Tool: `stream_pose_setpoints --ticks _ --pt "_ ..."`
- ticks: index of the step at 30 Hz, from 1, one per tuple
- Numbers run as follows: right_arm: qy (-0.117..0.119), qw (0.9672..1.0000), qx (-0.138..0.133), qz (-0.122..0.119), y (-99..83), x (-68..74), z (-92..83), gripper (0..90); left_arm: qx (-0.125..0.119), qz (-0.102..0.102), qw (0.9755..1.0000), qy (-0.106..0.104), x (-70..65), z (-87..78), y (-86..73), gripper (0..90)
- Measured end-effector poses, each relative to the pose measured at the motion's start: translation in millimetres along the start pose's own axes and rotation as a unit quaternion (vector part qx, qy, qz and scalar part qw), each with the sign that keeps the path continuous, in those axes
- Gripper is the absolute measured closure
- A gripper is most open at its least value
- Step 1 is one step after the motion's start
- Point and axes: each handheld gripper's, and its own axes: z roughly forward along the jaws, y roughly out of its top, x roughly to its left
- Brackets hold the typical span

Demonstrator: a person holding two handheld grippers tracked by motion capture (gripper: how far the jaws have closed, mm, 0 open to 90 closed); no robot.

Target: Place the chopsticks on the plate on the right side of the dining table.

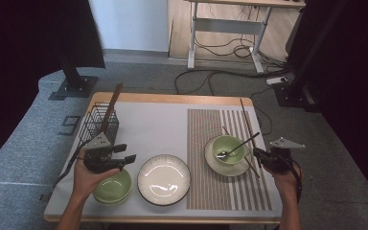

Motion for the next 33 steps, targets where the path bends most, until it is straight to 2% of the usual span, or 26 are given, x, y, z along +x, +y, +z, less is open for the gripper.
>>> stream_pose_setpoints --ticks 14,33 --pt "-0.016 0.9997 -0.009 0.017 -3.1 -7.9 -2.0 84.6 -0.004 0.003 1.0000 0.006 -0.5 -2.8 0.0 38.3" --pt "-0.038 0.9983 -0.004 0.045 -10.0 -23.3 -1.2 84.6 -0.001 0.007 1.0000 0.007 -1.9 -2.2 -0.4 38.3"
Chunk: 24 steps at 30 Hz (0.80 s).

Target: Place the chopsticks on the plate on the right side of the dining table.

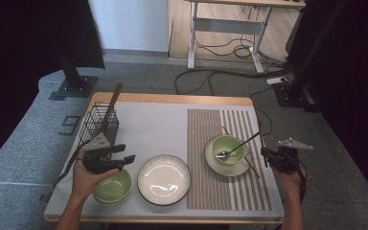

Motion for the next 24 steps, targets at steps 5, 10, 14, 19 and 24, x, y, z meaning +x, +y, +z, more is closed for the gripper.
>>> stream_pose_setpoints --ticks 5,10,14,19,24 --pt "-0.008 0.9999 0.004 0.006 -2.5 -2.3 3.4 84.6 0.002 0.001 1.0000 -0.001 -0.6 1.3 -0.2 38.3" --pt "-0.011 0.9999 0.003 0.013 -3.9 -4.8 4.2 84.6 0.005 0.002 1.0000 -0.002 -1.1 1.8 -0.5 38.3" --pt "-0.014 0.9997 0.006 0.019 -5.9 -7.0 6.6 84.6 0.003 0.003 1.0000 -0.002 -1.2 0.9 -0.5 38.3" --pt "-0.019 0.9994 0.017 0.024 -10.8 -9.8 12.0 84.6 0.002 0.002 1.0000 -0.002 -1.2 0.3 -0.4 38.3" --pt "-0.019 0.9992 0.024 0.027 -13.7 -10.7 15.0 84.5 0.000 0.003 1.0000 -0.002 -1.6 -1.3 -0.1 38.3"
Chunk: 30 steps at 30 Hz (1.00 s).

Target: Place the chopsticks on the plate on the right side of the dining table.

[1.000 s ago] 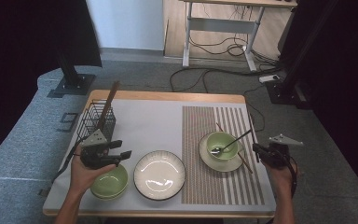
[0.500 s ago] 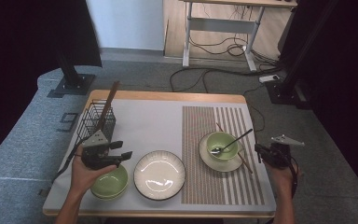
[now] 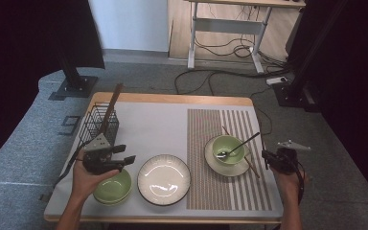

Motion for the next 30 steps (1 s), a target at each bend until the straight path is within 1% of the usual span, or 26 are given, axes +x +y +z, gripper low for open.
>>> stream_pose_setpoints --ticks 8,16,19,26,30 --pt "0.004 0.9999 0.012 -0.004 -2.3 1.9 3.6 84.5 0.001 0.002 1.0000 0.000 -0.5 0.1 -0.2 38.2" --pt "0.011 0.9997 0.021 -0.001 -7.5 2.8 11.6 84.5 0.003 0.002 1.0000 0.000 -0.8 0.3 -0.3 38.2" --pt "0.014 0.9996 0.026 0.004 -10.4 2.8 15.6 84.5 0.004 0.003 1.0000 0.000 -0.9 1.0 -0.5 38.2" --pt "0.017 0.9990 0.041 0.004 -16.6 3.2 22.3 84.5 0.005 0.004 1.0000 0.001 -1.0 0.9 -0.7 38.2" --pt "0.018 0.9989 0.042 0.006 -18.1 2.8 24.3 84.5 0.005 0.003 1.0000 0.001 -1.0 0.6 -0.7 38.2"
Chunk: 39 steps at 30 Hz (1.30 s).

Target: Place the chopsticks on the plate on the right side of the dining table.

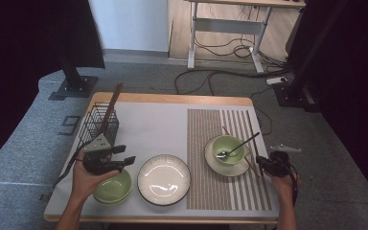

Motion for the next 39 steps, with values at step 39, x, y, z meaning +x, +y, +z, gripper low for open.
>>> stream_pose_setpoints --ticks 39 --pt "0.021 0.9994 0.012 -0.026 11.1 16.2 -1.3 84.2 0.001 0.000 1.0000 -0.002 -0.4 -0.3 -0.4 38.1"
